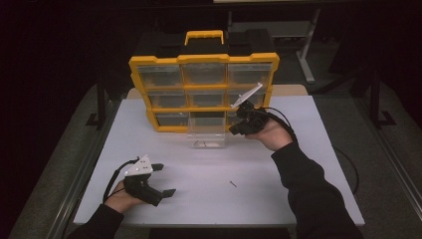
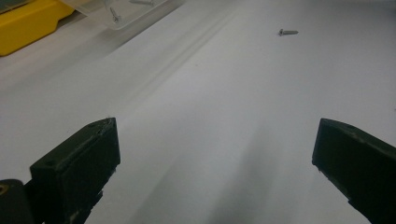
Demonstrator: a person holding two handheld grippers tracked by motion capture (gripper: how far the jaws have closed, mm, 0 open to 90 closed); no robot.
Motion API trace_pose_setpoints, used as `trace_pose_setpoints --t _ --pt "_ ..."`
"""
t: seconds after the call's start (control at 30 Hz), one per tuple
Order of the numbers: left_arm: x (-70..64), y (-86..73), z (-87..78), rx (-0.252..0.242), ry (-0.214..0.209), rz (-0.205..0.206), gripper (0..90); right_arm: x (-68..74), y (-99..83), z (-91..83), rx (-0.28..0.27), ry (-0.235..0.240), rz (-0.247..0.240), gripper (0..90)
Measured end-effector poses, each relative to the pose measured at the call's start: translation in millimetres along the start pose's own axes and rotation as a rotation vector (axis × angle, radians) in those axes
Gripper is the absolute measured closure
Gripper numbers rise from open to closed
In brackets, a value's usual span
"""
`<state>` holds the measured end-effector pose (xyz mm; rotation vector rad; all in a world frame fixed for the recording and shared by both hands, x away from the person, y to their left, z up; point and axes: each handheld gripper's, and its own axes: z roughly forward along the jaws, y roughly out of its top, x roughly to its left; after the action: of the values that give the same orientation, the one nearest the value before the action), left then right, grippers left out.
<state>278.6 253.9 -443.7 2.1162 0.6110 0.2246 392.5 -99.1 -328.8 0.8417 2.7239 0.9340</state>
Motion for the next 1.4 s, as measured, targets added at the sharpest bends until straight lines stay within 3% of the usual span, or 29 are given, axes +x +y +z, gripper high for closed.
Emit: trace_pose_setpoints --t 0.27,0.4,0.87,1.13,1.4 --pt "0.0 -0.1 0.2 0.000 0.000 -0.001 0.4 6.5 -24.2 1.4 -0.016 0.006 0.019 81.5" --pt "-0.1 -0.1 0.5 0.003 0.000 0.002 0.4 10.9 -35.8 3.0 -0.023 0.008 0.036 71.9" --pt "-1.1 -0.4 1.6 0.004 -0.004 -0.001 0.4 28.6 -66.5 17.0 -0.015 0.006 0.041 51.5" --pt "-1.0 -0.4 0.9 0.003 -0.004 0.001 0.4 37.3 -80.9 26.1 -0.005 0.023 0.037 49.4" --pt "-1.1 -0.3 0.9 0.003 -0.003 0.002 0.4 47.0 -90.8 35.2 0.013 0.050 0.029 57.9"
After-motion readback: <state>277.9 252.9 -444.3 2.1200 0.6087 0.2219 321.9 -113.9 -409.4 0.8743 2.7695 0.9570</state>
